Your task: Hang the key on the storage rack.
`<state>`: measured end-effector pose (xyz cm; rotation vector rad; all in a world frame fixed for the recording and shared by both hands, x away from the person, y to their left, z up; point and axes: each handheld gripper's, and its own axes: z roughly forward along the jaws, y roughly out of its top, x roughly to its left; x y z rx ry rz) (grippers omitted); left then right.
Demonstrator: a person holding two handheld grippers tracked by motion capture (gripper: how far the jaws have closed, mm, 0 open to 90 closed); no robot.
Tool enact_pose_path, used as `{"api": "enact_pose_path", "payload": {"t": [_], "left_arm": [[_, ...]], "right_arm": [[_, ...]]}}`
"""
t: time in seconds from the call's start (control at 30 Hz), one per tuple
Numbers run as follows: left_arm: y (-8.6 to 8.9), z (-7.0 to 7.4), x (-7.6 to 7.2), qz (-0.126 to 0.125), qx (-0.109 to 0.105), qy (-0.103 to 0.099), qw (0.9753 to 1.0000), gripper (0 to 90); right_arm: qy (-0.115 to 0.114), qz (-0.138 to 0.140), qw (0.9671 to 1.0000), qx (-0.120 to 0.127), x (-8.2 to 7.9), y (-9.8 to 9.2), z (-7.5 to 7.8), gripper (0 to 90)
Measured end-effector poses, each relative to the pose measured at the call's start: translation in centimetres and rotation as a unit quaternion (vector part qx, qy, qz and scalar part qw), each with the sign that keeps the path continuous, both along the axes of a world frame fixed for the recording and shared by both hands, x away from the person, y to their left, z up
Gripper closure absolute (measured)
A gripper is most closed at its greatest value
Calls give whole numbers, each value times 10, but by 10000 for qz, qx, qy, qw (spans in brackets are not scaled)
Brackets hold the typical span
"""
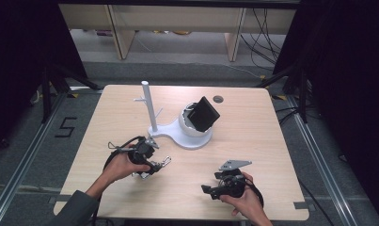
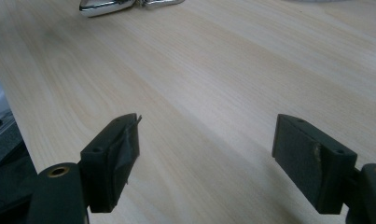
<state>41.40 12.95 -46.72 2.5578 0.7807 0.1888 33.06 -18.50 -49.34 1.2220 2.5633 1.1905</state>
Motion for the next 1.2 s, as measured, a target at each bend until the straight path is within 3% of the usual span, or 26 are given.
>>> {"api": "enact_pose_path", "payload": {"t": [0.03, 0.23, 0.4, 0.57, 0.7, 1.0, 1.2], "left_arm": [[-3, 1, 2, -83, 97, 28, 9999, 380], [-19, -1, 9, -273, 341, 162, 9989, 444], [-26, -4, 13, -224, 532, 432, 9974, 464], [-27, -7, 18, -160, 751, 520, 9957, 485], [-29, -9, 20, -129, 788, 564, 9952, 502], [-41, -13, 25, -261, 1080, 725, 9912, 577], [-51, -12, 25, -378, 1300, 787, 9877, 674]], "right_arm": [[-85, 11, 9999, 61, 0, 1, -1, 242], [-84, 50, 9999, 49, 0, 1, -1, 245], [-13, 144, 9999, -13, 0, 0, 0, 246], [-23, 139, 9999, -21, 0, 0, 0, 249], [-26, 161, 9999, -19, 0, 1, 0, 250], [-10, 189, 9998, -26, 1, 1, 0, 253], [25, 188, 9998, -32, 0, 2, 0, 255]]}}
